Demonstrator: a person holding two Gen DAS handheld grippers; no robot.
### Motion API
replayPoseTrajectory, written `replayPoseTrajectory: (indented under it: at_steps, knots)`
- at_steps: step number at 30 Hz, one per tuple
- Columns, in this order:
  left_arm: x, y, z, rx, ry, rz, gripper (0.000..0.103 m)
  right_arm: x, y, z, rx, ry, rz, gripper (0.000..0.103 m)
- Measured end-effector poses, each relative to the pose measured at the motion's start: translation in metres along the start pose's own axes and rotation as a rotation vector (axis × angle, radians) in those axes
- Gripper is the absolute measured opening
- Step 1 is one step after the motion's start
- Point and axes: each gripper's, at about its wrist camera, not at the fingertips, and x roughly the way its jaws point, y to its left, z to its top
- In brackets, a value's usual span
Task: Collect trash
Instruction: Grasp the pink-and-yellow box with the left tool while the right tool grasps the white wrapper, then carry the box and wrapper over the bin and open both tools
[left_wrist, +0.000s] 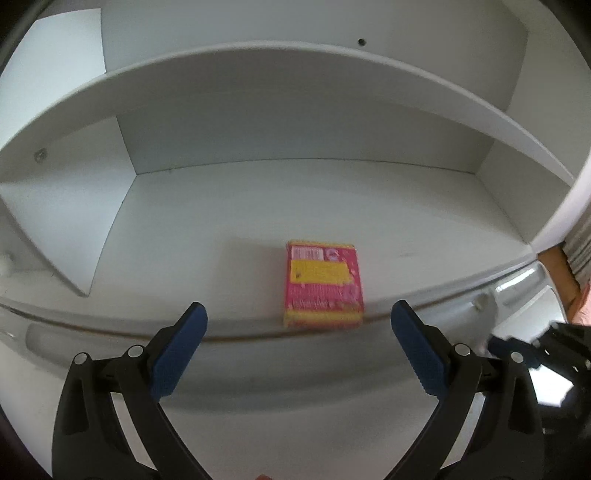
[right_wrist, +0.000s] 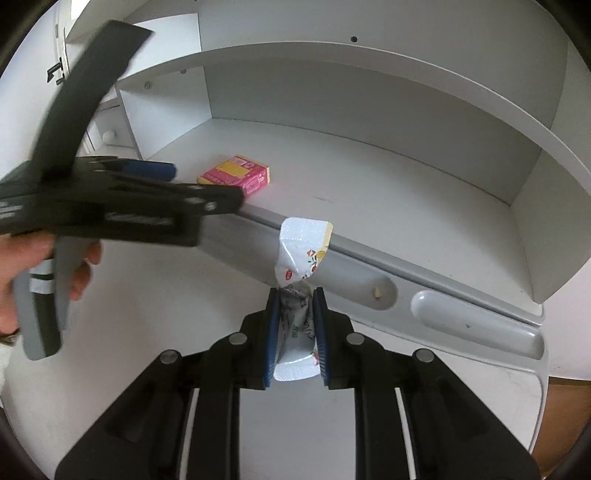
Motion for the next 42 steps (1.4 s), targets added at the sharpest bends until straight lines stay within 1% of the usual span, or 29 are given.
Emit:
replayPoseTrajectory:
  at_steps: [2,3,5,6,9,14,17,20,23,24,25,26,28,29,31,32,33,35,36,37,38,40,42]
  knots:
    - [0.005,-0.001,0.002,0.001,-0.002,0.021,0.075,0.0,-0.002,0.0,0.003,0.0,0.007,0.018]
    - [0.006,-0.003,0.004,0.016,-0.006,0.029,0.071,0.0,-0.003,-0.001,0.003,-0.001,0.007,0.018]
    - [0.006,-0.006,0.006,0.039,-0.01,0.014,0.055,-0.003,-0.004,-0.003,0.006,-0.002,0.007,0.018]
    - [0.005,-0.007,0.007,0.047,-0.016,0.0,0.041,-0.003,-0.005,-0.004,0.006,-0.002,0.007,0.018]
    - [0.003,-0.008,0.004,0.034,-0.017,-0.032,0.041,-0.007,-0.011,-0.007,0.025,-0.006,0.008,0.018]
    - [-0.013,-0.013,-0.006,0.041,-0.024,-0.038,0.041,-0.008,-0.012,-0.004,0.045,-0.021,0.009,0.018]
    - [-0.029,-0.017,-0.013,0.055,-0.034,-0.048,0.041,-0.016,-0.011,-0.003,0.048,-0.044,0.012,0.018]
    - [-0.05,-0.025,-0.02,0.07,-0.057,-0.066,0.041,-0.024,-0.012,0.0,0.049,-0.074,-0.011,0.018]
    - [-0.072,-0.033,-0.031,0.096,-0.083,-0.092,0.041,-0.053,-0.017,-0.001,0.081,-0.132,-0.027,0.018]
    - [-0.08,-0.039,-0.033,0.105,-0.091,-0.111,0.041,-0.068,-0.021,-0.006,0.098,-0.155,-0.043,0.018]
    - [-0.082,-0.055,-0.031,0.115,-0.098,-0.129,0.041,-0.081,-0.025,-0.011,0.116,-0.168,-0.054,0.018]
    - [-0.094,-0.07,-0.036,0.136,-0.111,-0.162,0.041,-0.093,-0.033,-0.019,0.139,-0.18,-0.066,0.018]
    - [-0.109,-0.094,-0.043,0.172,-0.127,-0.212,0.041,-0.128,-0.049,-0.043,0.195,-0.203,-0.094,0.018]
    - [-0.119,-0.112,-0.048,0.199,-0.139,-0.248,0.041,-0.145,-0.058,-0.056,0.22,-0.211,-0.112,0.018]
    - [-0.136,-0.149,-0.06,0.254,-0.15,-0.323,0.041,-0.191,-0.077,-0.093,0.284,-0.226,-0.159,0.018]
    - [-0.146,-0.179,-0.071,0.302,-0.15,-0.38,0.041,-0.206,-0.083,-0.104,0.305,-0.227,-0.174,0.018]
    - [-0.15,-0.189,-0.074,0.331,-0.147,-0.412,0.041,-0.228,-0.093,-0.126,0.338,-0.227,-0.199,0.018]
    - [-0.167,-0.239,-0.101,0.416,-0.127,-0.512,0.041,-0.267,-0.109,-0.174,0.414,-0.217,-0.254,0.018]
    - [-0.173,-0.258,-0.114,0.445,-0.114,-0.553,0.041,-0.278,-0.115,-0.192,0.443,-0.209,-0.264,0.018]
    - [-0.179,-0.276,-0.129,0.476,-0.1,-0.588,0.041,-0.292,-0.124,-0.218,0.487,-0.194,-0.276,0.018]
    - [-0.186,-0.306,-0.154,0.538,-0.067,-0.645,0.041,-0.3,-0.129,-0.235,0.514,-0.178,-0.283,0.018]
    - [-0.191,-0.337,-0.182,0.605,-0.018,-0.7,0.041,-0.312,-0.144,-0.286,0.587,-0.119,-0.293,0.018]
    - [-0.197,-0.371,-0.224,0.698,0.04,-0.75,0.041,-0.314,-0.157,-0.336,0.672,-0.058,-0.275,0.018]
